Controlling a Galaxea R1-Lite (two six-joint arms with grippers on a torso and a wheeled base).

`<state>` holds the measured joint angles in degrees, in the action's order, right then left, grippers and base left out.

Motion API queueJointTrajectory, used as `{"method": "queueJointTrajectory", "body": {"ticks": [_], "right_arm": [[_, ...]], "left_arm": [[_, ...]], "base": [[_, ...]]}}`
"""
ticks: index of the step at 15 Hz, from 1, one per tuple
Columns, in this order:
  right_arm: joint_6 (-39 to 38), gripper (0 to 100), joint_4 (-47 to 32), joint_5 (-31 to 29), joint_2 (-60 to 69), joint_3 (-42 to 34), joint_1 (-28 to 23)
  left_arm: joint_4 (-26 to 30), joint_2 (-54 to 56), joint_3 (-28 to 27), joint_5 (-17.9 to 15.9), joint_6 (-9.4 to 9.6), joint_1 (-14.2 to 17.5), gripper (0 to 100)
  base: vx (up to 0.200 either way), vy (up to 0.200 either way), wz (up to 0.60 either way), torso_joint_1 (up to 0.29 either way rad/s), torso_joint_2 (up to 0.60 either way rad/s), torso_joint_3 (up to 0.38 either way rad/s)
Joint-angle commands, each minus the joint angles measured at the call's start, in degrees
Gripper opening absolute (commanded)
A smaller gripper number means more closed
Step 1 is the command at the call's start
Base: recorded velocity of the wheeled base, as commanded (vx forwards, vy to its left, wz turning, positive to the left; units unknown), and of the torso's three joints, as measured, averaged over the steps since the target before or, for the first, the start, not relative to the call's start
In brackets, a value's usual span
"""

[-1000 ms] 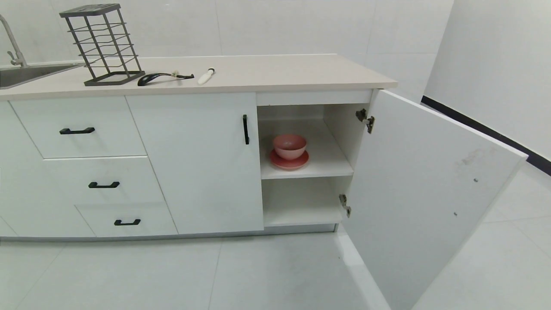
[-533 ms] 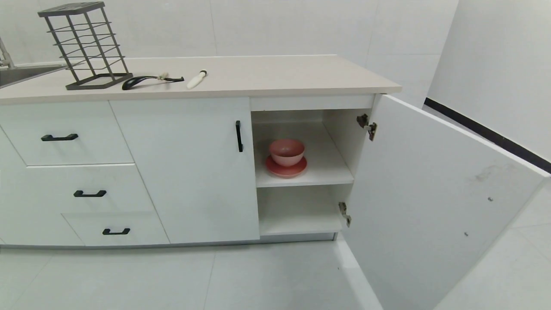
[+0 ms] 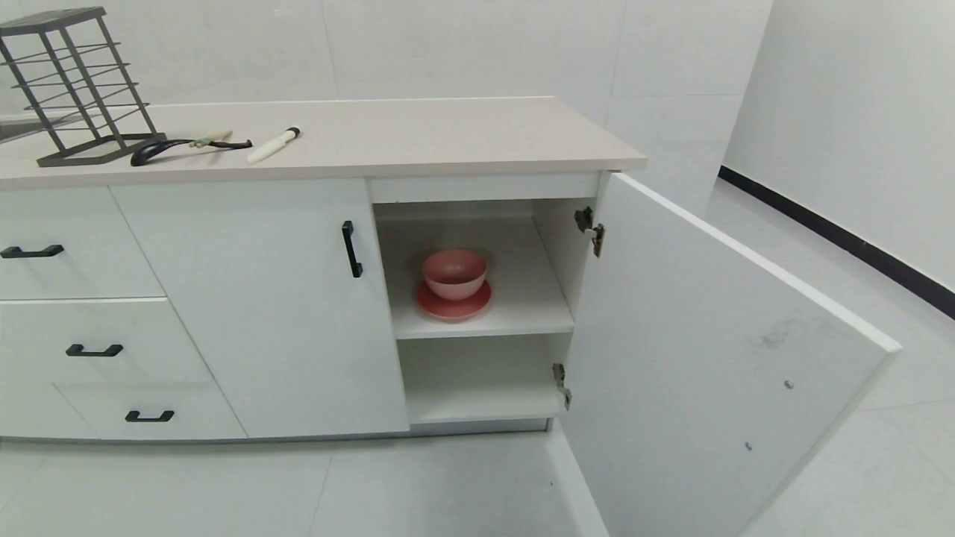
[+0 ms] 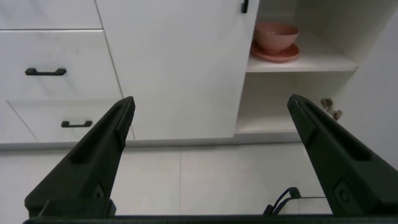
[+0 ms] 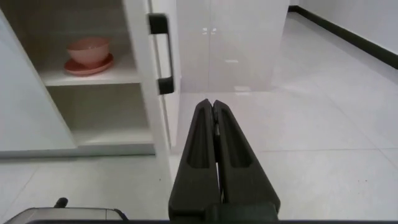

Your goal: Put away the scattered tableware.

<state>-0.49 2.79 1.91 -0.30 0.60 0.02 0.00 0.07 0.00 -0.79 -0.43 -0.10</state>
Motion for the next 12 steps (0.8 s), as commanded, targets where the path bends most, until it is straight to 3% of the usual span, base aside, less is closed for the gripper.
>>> {"method": "queueJointTrajectory", "body": {"ticks": [1, 4, 7, 9, 12], "right_arm": [[-0.39, 0, 3.54, 0.2, -2.6, 5.64, -0.73], [0.31, 0, 3.62, 2.22, -19.29, 15.05, 2.88], [3.56, 0, 3.89, 3.54, -35.55, 19.35, 8.94], [4.71, 0, 5.91, 9.86, -43.9, 20.23, 11.49], [4.71, 0, 15.23, 14.7, -55.07, 19.71, 11.31]], "left_arm": [[0.09, -0.07, 0.0, 0.0, -0.01, 0.01, 100], [0.09, -0.07, 0.0, 0.0, -0.01, 0.01, 100], [0.0, -0.07, 0.0, 0.0, -0.1, 0.01, 100], [0.0, -0.07, 0.0, 0.09, -0.1, 0.01, 100], [0.0, -0.07, 0.0, 0.0, -0.19, 0.01, 100]], "base": [[-0.2, -0.2, 0.0, 0.007, 0.0, 0.002], [-0.2, -0.2, 0.0, 0.007, 0.0, -0.004], [0.0, 0.0, 0.0, 0.0, 0.0, 0.0], [0.0, 0.0, 0.0, 0.0, 0.0, 0.0], [-0.2, 0.0, 0.0, 0.004, 0.0, 0.002]]}}
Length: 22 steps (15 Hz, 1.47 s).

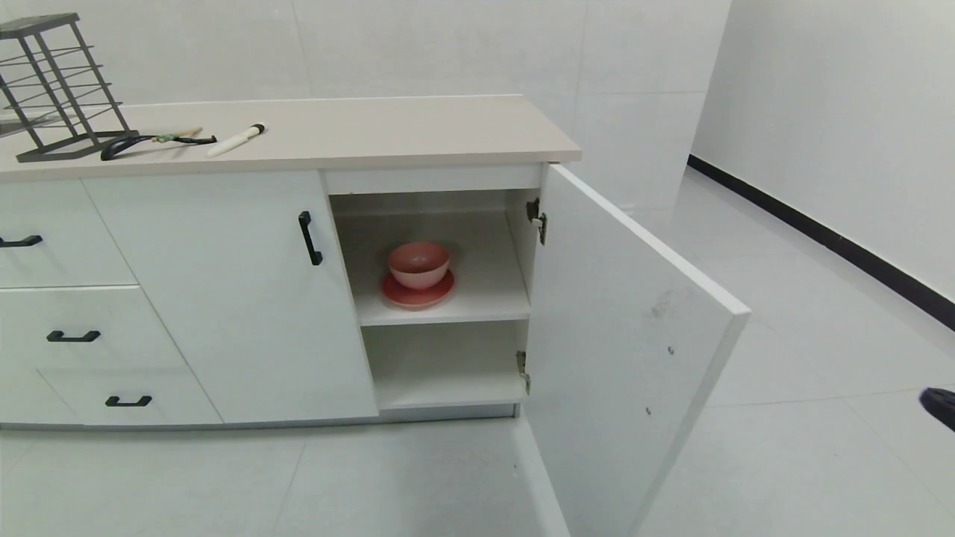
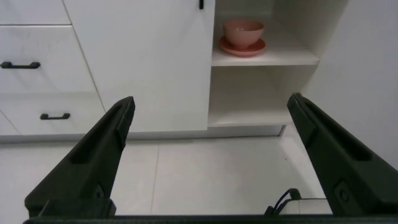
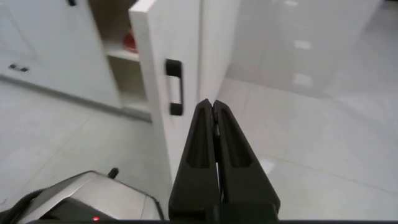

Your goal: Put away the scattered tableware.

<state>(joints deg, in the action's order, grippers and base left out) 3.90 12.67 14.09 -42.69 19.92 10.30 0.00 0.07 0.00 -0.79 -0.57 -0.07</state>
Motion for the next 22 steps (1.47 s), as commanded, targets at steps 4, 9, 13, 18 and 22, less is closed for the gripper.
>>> {"method": "queueJointTrajectory", "body": {"ticks": [4, 9, 13, 18, 22], "right_arm": [[0.41, 0, 16.07, 2.69, -23.23, -0.14, 1.12], [0.41, 0, 21.61, 2.69, -29.2, 0.03, 0.6], [0.41, 0, 26.18, 2.78, -32.19, -0.41, 0.69], [1.81, 0, 29.26, 3.22, -33.42, -0.85, 1.3], [3.31, 0, 30.49, 4.98, -33.42, -1.11, 2.18]], "left_arm": [[0.09, -0.07, 0.0, 0.0, -0.13, -0.01, 100], [0.09, -0.07, 0.0, 0.0, -0.13, -0.01, 100], [0.09, -0.07, -0.09, 0.0, -0.22, -0.01, 100], [0.09, -0.07, 0.0, 0.09, -0.66, -0.01, 100], [0.09, -0.07, -0.09, 0.09, -0.75, -0.01, 100]], "base": [[0.0, 0.0, 0.0, 0.0, 0.0, 0.0], [0.0, 0.0, 0.0, 0.0, 0.0, 0.0], [0.0, 0.0, 0.0, 0.0, 0.0, 0.0], [0.0, 0.0, 0.0, 0.0, 0.0, 0.0], [0.0, 0.0, 0.0, 0.0, 0.0, 0.0]]}}
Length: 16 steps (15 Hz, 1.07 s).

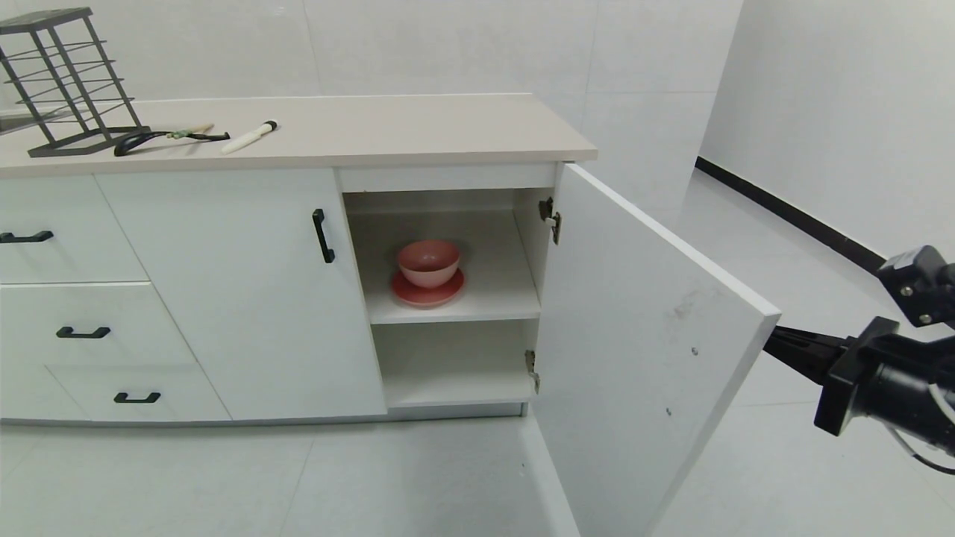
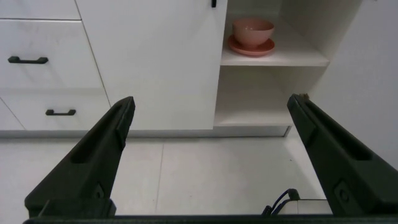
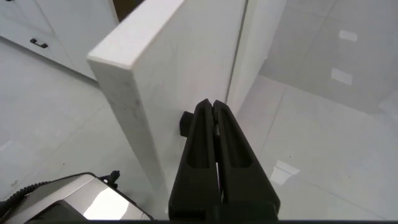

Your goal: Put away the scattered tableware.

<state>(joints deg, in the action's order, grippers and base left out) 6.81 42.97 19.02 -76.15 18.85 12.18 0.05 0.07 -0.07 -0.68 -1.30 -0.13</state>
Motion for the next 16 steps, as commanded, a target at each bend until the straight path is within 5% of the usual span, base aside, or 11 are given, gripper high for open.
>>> {"method": "queueJointTrajectory", "body": {"ticks": [1, 6, 16], "right_arm": [[0.57, 0, 0.18, 0.85, 0.13, -0.13, 0.74], [0.66, 0, 0.18, 1.46, 0.22, -0.04, 2.68], [0.66, 0, 0.18, 1.46, -0.49, 0.31, 2.59]], "left_arm": [[-0.05, -0.07, -0.01, -0.02, -0.01, 0.05, 100], [-0.05, -0.07, 0.07, 0.24, -0.01, 0.05, 100], [-0.05, -0.07, -0.01, 0.16, -0.01, 0.05, 100]], "base": [[0.0, 0.0, 0.0, 0.0, 0.0, 0.0], [-0.12, 0.0, 0.0, 0.005, 0.0, 0.001], [0.0, 0.0, 0.0, 0.0, 0.0, 0.0]]}}
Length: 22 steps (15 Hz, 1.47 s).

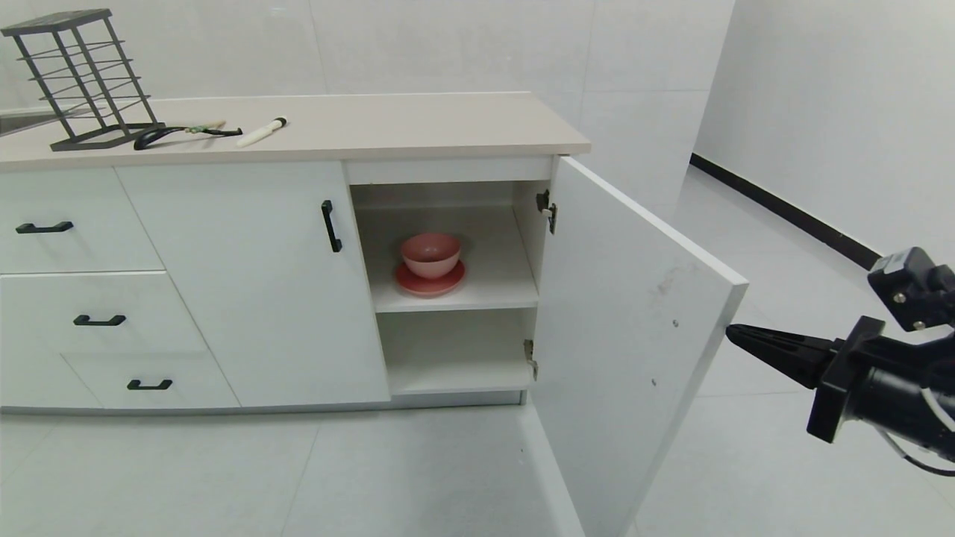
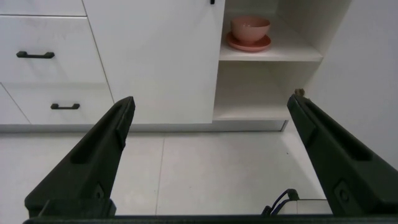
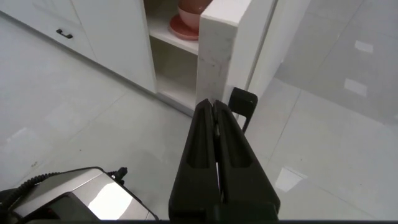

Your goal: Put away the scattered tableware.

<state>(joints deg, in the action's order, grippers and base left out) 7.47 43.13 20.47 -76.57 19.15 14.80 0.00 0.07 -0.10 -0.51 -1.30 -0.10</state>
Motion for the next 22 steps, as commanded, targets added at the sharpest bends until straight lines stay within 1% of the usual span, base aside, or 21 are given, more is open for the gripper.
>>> {"method": "queueJointTrajectory", "body": {"ticks": [1, 5, 6, 8, 9, 10, 13, 14, 15, 17, 19, 22], "right_arm": [[0.09, 0, 0.02, -0.08, -0.07, -0.34, -0.03], [0.17, 0, -0.24, -0.52, 0.63, -2.45, -1.44], [0.17, 0, -0.33, -0.69, 0.54, -2.72, -2.49], [0.09, 0, -0.15, -2.89, 0.02, -2.28, -5.31], [-0.18, 0, 0.64, -2.89, -2.44, -0.34, -6.71], [-0.18, 0, 3.89, -2.63, -4.73, 0.89, -6.63], [0.79, 0, 14.79, 2.12, -12.9, 1.85, -5.75], [1.49, 0, 18.74, 2.56, -16.95, 1.68, -5.66], [1.49, 0, 20.94, 2.74, -19.23, 1.59, -5.48], [1.4, 0, 23.4, 2.91, -20.81, 1.85, -5.04], [1.58, 0, 23.58, 4.84, -20.73, 1.77, -4.16], [1.58, 0, 23.58, 5.02, -20.55, 1.77, -1.97]], "left_arm": [[0.0, -0.07, 0.01, -0.02, -0.01, 0.01, 100], [0.0, -0.07, 0.01, -0.02, -0.1, 0.01, 100], [0.0, -0.07, 0.1, 0.07, -0.1, 0.01, 100], [0.0, -0.07, 0.01, 0.07, -0.01, 0.01, 100], [0.0, -0.07, 0.01, 0.07, -0.01, 0.01, 100], [0.0, -0.07, 0.1, -0.02, -0.1, 0.01, 100], [0.0, -0.07, 0.1, 0.07, -0.1, 0.01, 100], [0.0, -0.07, 0.01, 0.07, -0.1, 0.01, 100], [0.0, -0.07, 0.01, 0.07, -0.1, 0.01, 100], [0.0, -0.07, 0.01, 0.07, -0.1, 0.01, 100], [0.0, -0.07, 0.1, 0.07, -0.1, 0.01, 100], [0.0, -0.07, 0.01, 0.07, -0.1, 0.01, 100]], "base": [[0.0, 0.0, 0.0, 0.0, 0.0, 0.0], [0.0, 0.0, 0.0, 0.0, 0.0, 0.0], [0.0, 0.0, 0.0, 0.0, 0.0, 0.0], [0.0, 0.0, 0.0, 0.0, 0.0, 0.0], [0.0, 0.0, 0.0, 0.0, 0.0, 0.0], [0.0, 0.0, 0.0, 0.0, 0.0, 0.0], [0.0, 0.0, 0.0, 0.0, 0.0, 0.0], [0.0, 0.0, 0.0, 0.0, 0.0, 0.0], [0.0, 0.0, 0.0, 0.0, 0.0, 0.0], [0.0, 0.0, 0.0, 0.0, 0.0, 0.0], [0.0, 0.0, 0.0, 0.0, 0.0, 0.0], [0.0, 0.0, 0.0, 0.0, 0.0, 0.0]]}}
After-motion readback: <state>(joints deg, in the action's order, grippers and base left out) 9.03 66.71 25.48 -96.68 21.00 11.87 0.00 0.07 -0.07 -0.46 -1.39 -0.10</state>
